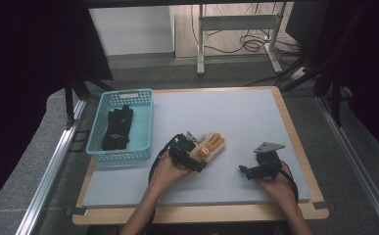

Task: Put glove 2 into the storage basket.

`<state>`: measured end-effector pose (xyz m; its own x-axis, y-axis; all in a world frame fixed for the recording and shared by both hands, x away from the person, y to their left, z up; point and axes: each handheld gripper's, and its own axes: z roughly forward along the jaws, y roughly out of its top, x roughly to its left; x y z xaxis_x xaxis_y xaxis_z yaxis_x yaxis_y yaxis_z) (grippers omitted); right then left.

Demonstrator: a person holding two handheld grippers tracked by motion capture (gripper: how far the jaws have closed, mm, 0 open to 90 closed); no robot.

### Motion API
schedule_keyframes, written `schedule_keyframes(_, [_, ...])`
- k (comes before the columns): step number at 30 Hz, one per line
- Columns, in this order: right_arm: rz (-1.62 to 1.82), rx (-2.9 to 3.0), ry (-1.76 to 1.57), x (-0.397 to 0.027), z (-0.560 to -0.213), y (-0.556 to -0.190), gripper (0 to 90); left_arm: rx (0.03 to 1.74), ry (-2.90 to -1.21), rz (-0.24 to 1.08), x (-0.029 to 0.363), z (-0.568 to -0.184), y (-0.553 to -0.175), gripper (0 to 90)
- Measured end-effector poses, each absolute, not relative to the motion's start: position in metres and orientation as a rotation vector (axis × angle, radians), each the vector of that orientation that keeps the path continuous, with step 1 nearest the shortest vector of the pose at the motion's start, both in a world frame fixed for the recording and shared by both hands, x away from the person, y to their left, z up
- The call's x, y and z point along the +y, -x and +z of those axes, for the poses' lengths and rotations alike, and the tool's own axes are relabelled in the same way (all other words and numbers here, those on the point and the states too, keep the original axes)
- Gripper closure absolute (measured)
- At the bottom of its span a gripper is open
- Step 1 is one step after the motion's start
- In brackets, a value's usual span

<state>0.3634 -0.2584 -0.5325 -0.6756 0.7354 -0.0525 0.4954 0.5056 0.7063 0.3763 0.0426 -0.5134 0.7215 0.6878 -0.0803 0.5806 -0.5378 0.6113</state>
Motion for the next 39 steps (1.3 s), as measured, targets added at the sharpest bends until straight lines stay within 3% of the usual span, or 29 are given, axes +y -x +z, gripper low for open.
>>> schedule_keyframes(7, [0.967,2.404,-1.029,-0.258,-0.532,-0.363,4.8,0.987,-2.351,0.246,0.029,-0.524,-0.387,0.3])
schedule_keyframes(10, [0.967,2.404,-1.029,-0.258,-0.533,-0.363,4.9,0.976,-2.364,0.224,0.028,-0.524,-0.387,6.2])
schedule_keyframes(14, [0.967,2.404,-1.03,-0.258,-0.533,-0.363,4.9,0.958,-2.376,0.242,0.027,-0.523,-0.383,18.4])
schedule_keyframes(19, [0.966,2.404,-1.029,-0.258,-0.533,-0.363,4.9,0.942,-2.371,0.243,0.029,-0.519,-0.381,44.6])
schedule_keyframes(22, [0.966,2.404,-1.029,-0.258,-0.533,-0.363,4.8,0.952,-2.359,0.218,0.032,-0.518,-0.383,51.5])
schedule_keyframes(28, [0.966,2.404,-1.029,-0.258,-0.533,-0.363,4.9,0.963,-2.34,0.235,0.037,-0.511,-0.386,56.6])
schedule_keyframes(39, [0.967,2.404,-1.03,-0.258,-0.532,-0.363,4.9,0.999,-2.293,0.283,0.051,-0.477,-0.395,56.8])
